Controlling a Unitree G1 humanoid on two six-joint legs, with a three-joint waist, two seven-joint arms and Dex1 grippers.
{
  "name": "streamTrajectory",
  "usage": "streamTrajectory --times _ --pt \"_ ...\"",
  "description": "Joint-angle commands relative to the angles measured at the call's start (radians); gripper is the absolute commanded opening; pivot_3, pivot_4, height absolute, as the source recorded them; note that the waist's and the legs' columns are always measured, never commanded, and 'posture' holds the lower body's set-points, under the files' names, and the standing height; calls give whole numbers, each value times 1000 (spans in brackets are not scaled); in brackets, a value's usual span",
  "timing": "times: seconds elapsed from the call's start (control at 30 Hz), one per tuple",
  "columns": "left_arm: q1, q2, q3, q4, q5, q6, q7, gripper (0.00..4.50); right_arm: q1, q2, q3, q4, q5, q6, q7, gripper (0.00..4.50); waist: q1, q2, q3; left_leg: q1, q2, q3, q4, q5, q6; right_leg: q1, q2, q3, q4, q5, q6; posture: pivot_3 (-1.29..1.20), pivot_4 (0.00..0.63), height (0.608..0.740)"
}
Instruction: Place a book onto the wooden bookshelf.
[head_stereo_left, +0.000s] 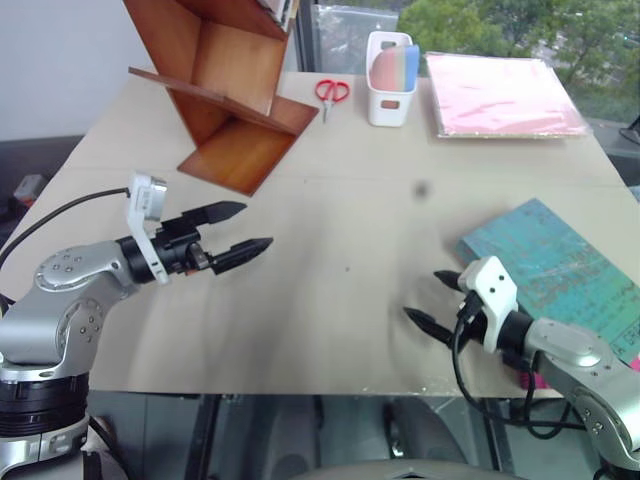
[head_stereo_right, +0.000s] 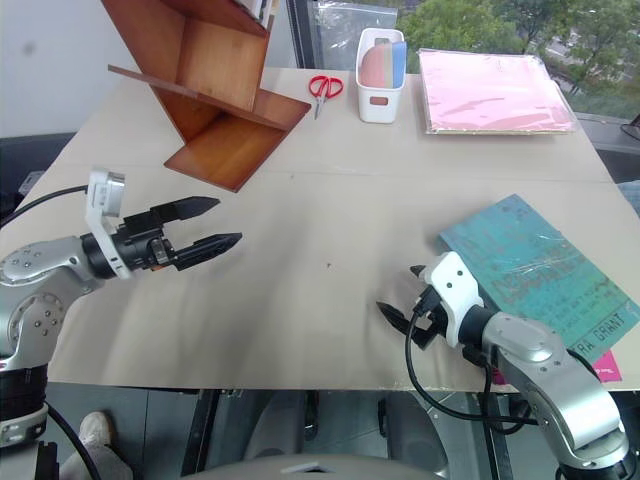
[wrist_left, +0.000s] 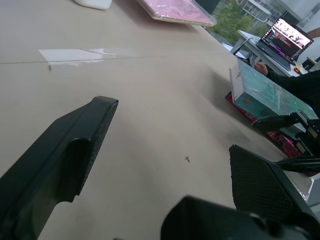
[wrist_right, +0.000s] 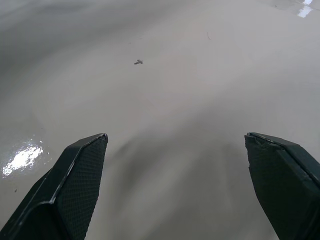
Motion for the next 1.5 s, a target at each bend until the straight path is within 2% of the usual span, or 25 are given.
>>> streamTrajectory --times 0.03,0.23,0.5,0.6,0.67,0.77,0.83,0.9,1.0,1.07,1.13,1.5 --pt "-1 35 15 -34 -3 -16 -38 4470 -24 -2 -6 -31 8 -3 -1 4500 0 0 0 0 0 0 0 0 0 0 0 0 0 0 0 0 150 740" --pt "-14 56 -10 -31 4 -62 -127 4470 -65 4 -6 -25 31 1 6 4500 1 0 0 0 0 0 0 0 0 0 0 0 0 0 0 0 150 740" --pt "-48 18 -61 -25 30 -155 -176 4470 -96 15 -47 -17 64 -13 10 4500 1 0 0 0 0 0 0 0 0 0 0 0 0 0 0 0 150 740" --pt "-70 -12 -86 -33 -19 -169 -234 4470 -113 5 -146 -27 129 -13 24 4500 2 0 0 0 0 1 1 0 0 0 0 0 0 0 0 0 150 740" --pt "-99 -24 -110 -50 -73 -142 -284 4470 -116 -14 -257 -29 218 8 42 4500 5 0 0 0 0 0 1 0 0 1 0 0 1 0 0 0 150 740" --pt "-140 -30 -157 -58 -92 -147 -355 4470 -104 -83 -393 -11 251 38 39 4500 6 0 0 -1 0 0 1 0 0 1 0 0 1 0 0 0 150 740" --pt "-188 -45 -209 -63 -94 -169 -427 4500 -42 -177 -539 51 207 51 72 4087 13 1 0 0 0 0 1 0 0 1 1 0 1 0 0 0 150 740" --pt "-211 -56 -228 -54 -90 -189 -466 4500 2 -234 -601 83 186 55 85 3374 21 0 0 -1 -2 0 2 0 0 2 0 0 1 0 0 0 150 740" --pt "-234 -68 -244 -40 -87 -199 -495 4500 41 -269 -646 125 162 49 81 1836 19 1 -1 0 -1 -1 2 0 1 3 1 0 0 0 0 0 150 740" --pt "-249 -81 -258 -28 -82 -214 -525 4500 97 -306 -706 193 86 39 77 818 18 3 -2 0 0 -2 2 0 1 3 3 0 1 0 0 0 150 740" --pt "-252 -86 -262 -20 -76 -228 -543 4500 123 -325 -738 224 55 34 80 44 20 3 -2 0 -1 -2 2 0 1 3 3 0 1 0 0 0 150 740" --pt "-205 -88 -262 12 -57 -280 -585 4500 251 -372 -880 372 -76 -35 171 44 20 4 -2 1 -1 -2 4 0 1 5 2 0 0 0 0 0 150 740"
